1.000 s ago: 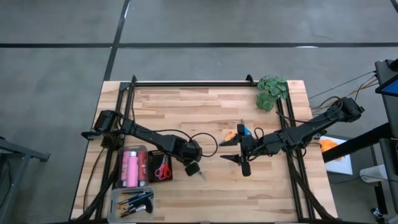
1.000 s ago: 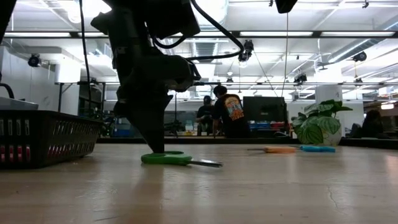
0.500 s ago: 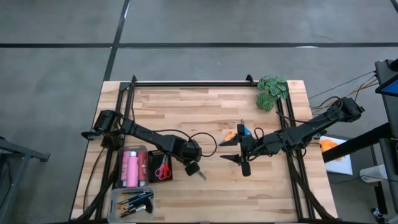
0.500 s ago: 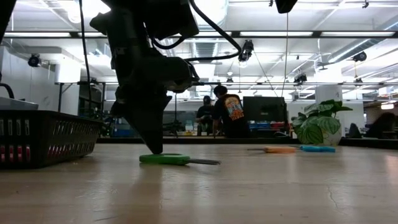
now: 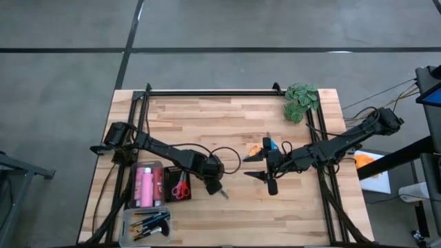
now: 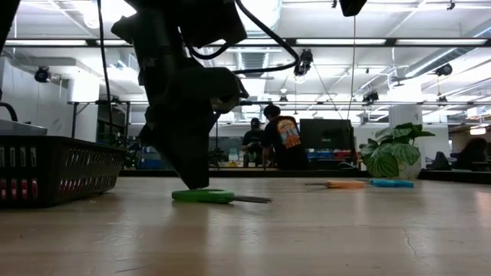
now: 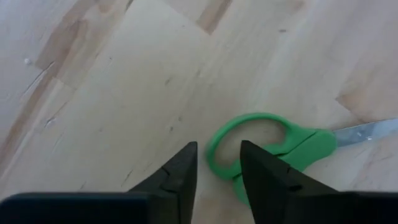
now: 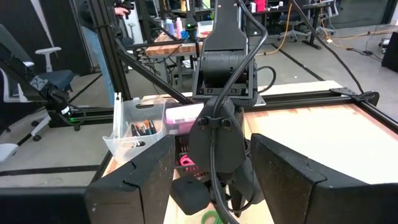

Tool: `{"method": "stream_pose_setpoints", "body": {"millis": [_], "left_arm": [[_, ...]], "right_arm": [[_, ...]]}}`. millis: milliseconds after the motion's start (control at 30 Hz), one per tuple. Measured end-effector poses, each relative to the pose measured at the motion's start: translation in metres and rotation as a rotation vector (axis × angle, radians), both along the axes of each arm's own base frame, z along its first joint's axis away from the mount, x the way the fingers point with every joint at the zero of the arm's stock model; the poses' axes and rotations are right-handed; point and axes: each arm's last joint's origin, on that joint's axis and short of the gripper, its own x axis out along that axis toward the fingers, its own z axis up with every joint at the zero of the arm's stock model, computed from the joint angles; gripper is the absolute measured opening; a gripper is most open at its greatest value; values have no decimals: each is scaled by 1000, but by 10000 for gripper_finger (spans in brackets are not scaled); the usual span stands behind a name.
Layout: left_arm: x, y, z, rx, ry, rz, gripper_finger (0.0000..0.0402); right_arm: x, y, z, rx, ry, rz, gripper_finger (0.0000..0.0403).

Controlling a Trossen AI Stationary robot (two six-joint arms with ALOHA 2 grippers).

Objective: Pick & Place Paint Supplies
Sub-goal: Put the green scissors into the black bin

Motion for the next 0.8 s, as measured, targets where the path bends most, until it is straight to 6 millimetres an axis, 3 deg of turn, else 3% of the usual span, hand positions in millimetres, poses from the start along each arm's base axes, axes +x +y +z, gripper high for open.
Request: {"method": "stream_pose_setpoints", "body": {"millis": [167, 633, 800], "left_arm": [[4, -2, 3, 12, -33, -56, 136], [7, -4, 3, 196, -91, -492, 136], [7, -3, 3, 159, -100, -606, 136]], "right_arm": [[0, 0, 0, 0, 0, 0, 209], [0, 0, 0, 0, 0, 0, 209], [0, 0, 0, 0, 0, 0, 209]]}}
